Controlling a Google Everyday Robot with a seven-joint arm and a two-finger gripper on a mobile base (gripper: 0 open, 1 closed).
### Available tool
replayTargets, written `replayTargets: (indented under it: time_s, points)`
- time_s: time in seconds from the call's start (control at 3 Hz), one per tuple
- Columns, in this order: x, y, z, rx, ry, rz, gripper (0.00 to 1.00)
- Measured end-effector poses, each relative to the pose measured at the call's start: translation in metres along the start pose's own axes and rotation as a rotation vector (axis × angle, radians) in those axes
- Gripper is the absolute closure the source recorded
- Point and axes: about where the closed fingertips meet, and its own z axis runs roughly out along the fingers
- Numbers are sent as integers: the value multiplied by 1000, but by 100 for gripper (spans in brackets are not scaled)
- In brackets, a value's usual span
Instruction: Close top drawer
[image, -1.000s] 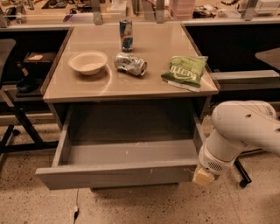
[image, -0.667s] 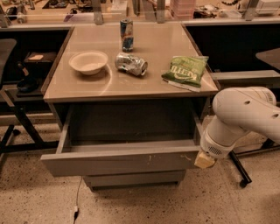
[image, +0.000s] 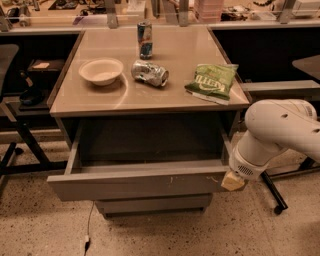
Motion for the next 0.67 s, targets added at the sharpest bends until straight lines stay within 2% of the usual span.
replayTargets:
  time_s: [0.33,0.67]
  points:
    - [-8,-18,0,25,-24,35,100]
    - [-20,-45,-5,73,-42,85,100]
